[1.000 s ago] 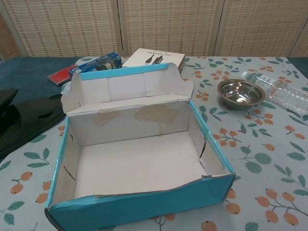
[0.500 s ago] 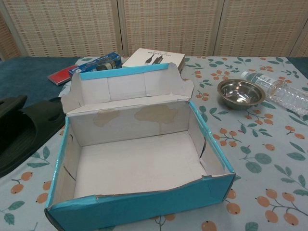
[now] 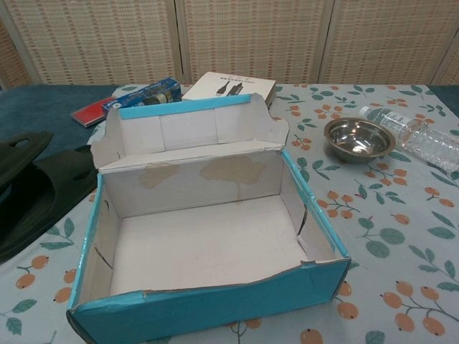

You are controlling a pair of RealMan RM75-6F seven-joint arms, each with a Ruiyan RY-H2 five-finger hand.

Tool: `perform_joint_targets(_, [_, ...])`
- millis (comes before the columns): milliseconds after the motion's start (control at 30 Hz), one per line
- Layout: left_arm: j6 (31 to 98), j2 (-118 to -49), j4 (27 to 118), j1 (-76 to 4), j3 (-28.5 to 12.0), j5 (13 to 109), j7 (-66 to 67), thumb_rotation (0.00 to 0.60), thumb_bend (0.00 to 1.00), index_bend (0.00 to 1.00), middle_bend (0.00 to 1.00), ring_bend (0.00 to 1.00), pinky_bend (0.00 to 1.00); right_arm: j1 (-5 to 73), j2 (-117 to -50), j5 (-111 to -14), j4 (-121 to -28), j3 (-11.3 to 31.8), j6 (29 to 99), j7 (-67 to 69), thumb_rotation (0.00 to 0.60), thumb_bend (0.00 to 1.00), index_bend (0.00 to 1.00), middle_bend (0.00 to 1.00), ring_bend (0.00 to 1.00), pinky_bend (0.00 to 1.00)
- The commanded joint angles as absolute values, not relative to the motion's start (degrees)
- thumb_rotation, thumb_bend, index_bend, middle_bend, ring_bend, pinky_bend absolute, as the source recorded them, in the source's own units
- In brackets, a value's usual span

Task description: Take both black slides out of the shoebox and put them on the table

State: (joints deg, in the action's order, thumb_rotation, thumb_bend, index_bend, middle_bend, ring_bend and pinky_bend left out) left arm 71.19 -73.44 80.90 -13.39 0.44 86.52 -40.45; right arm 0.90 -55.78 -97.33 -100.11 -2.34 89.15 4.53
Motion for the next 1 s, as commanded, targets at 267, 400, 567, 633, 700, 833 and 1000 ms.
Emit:
perform_joint_targets(267, [82.0, -63.1, 88.9, -10.0, 6.8, 99.9, -33.3, 0.563, 0.32, 0.00, 0.00, 0.00, 0.01, 0.7, -55.7, -97.2, -100.6, -2.6, 88.9, 3.6, 0.449, 0.24, 0.00, 0.00, 0.00, 0.00])
perform_joint_targets(400, [90.1, -62.1, 90.4, -5.5, 5.6, 99.1, -24.3, 0.568, 0.33, 0.00, 0.00, 0.00, 0.01, 0.5, -55.6, -97.1, -101.0, -2.7, 88.8, 2.9, 0.450, 0.24, 0.00, 0.00, 0.00, 0.00])
perform_joint_targets(567, [94.1, -63.1, 90.3, -3.3, 5.1, 99.9, -17.2, 0.576, 0.35, 0.00, 0.00, 0.00, 0.01, 0.4, -56.1, -97.4, -101.1, -2.8, 88.8, 1.6, 0.450, 0.24, 0.00, 0.00, 0.00, 0.00])
perform_joint_targets(633, [94.5, -63.8, 90.4, -2.8, 5.0, 100.5, -13.1, 0.585, 0.35, 0.00, 0.00, 0.00, 0.01, 0.4, -56.3, -97.5, -101.2, -2.9, 88.7, 0.9, 0.449, 0.24, 0.00, 0.00, 0.00, 0.00])
perform_joint_targets(700, [94.8, -64.3, 90.8, -2.4, 5.0, 101.0, -10.1, 0.594, 0.35, 0.00, 0.00, 0.00, 0.02, 0.3, -56.4, -97.6, -101.2, -2.9, 88.7, 0.6, 0.449, 0.24, 0.00, 0.00, 0.00, 0.00])
perform_joint_targets(833, [94.9, -64.3, 91.2, -1.9, 5.4, 101.1, -9.7, 0.599, 0.35, 0.00, 0.00, 0.00, 0.02, -0.1, -56.4, -97.4, -101.1, -2.7, 89.6, 0.6, 0.449, 0.24, 0.00, 0.00, 0.00, 0.00])
perform_joint_targets(1000, [96.3, -64.9, 89.6, -0.9, 5.6, 101.5, -9.0, 0.599, 0.35, 0.00, 0.00, 0.00, 0.03, -0.6, -56.8, -96.4, -100.9, -2.0, 90.4, -0.7, 0.449, 0.24, 0.00, 0.00, 0.00, 0.00])
